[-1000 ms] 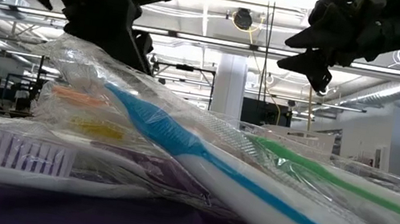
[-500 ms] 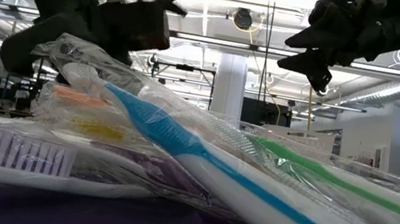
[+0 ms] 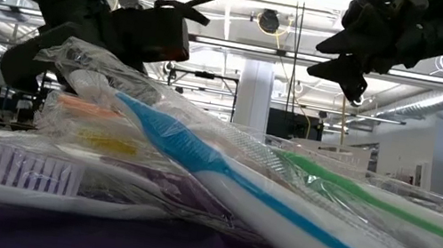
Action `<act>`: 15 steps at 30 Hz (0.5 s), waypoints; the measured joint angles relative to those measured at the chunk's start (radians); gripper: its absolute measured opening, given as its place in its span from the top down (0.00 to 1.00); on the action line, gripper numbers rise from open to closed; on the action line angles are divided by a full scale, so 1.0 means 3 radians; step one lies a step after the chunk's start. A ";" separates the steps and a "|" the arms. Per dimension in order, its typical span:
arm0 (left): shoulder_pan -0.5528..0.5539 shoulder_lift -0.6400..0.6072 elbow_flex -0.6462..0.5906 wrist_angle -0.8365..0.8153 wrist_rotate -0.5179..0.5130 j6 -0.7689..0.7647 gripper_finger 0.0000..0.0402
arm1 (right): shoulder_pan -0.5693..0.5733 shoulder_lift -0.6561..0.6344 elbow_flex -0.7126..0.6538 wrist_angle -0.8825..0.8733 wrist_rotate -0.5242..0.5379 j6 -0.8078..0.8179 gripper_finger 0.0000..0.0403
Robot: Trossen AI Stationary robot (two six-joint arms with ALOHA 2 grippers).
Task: Pick & Place Toothbrushes
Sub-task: Put the blue toothbrush into the orange bin
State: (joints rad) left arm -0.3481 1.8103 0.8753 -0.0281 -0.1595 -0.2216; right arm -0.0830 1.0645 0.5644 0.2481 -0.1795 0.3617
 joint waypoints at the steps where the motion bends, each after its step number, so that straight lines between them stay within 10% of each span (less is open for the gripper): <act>1: -0.0002 -0.0014 -0.0001 -0.0006 0.0007 0.0012 0.83 | 0.0000 0.0000 0.0000 -0.0001 0.0000 -0.0001 0.50; 15: 0.0006 -0.0081 -0.0013 0.0164 -0.0126 -0.0183 0.95 | 0.0000 -0.0001 0.0000 -0.0021 -0.0001 -0.0011 0.50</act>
State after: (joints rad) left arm -0.3462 1.7859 0.8715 0.0212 -0.1973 -0.2764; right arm -0.0830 1.0642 0.5644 0.2417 -0.1799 0.3586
